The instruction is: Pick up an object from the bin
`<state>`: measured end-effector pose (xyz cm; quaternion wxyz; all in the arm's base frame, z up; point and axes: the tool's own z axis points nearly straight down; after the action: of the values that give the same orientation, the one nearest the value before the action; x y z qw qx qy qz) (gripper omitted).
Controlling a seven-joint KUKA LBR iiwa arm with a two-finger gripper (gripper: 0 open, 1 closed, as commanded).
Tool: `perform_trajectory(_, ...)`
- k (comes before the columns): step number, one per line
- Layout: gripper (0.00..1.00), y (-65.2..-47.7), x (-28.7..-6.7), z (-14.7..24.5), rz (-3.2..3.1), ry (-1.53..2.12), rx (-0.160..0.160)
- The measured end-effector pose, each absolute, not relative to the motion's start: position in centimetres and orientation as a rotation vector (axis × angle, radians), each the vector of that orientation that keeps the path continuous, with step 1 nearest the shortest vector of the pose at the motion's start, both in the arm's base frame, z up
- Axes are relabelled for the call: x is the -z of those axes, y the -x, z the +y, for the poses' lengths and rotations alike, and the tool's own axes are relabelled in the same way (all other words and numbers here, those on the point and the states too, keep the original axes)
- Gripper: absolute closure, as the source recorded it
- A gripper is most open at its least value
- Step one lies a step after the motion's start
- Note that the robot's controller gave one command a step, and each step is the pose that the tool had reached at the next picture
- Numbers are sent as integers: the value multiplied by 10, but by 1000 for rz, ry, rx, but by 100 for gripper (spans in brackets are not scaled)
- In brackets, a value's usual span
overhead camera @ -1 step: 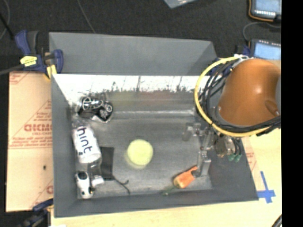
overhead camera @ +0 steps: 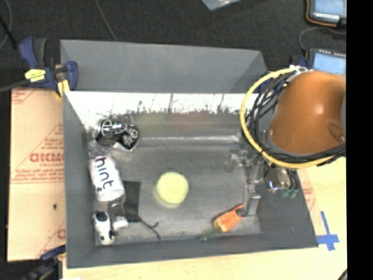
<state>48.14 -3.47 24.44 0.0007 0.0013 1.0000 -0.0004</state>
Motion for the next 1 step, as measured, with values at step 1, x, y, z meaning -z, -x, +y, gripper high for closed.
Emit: perform_trajectory(1,0,-486,-196,-46,3134,-46,2)
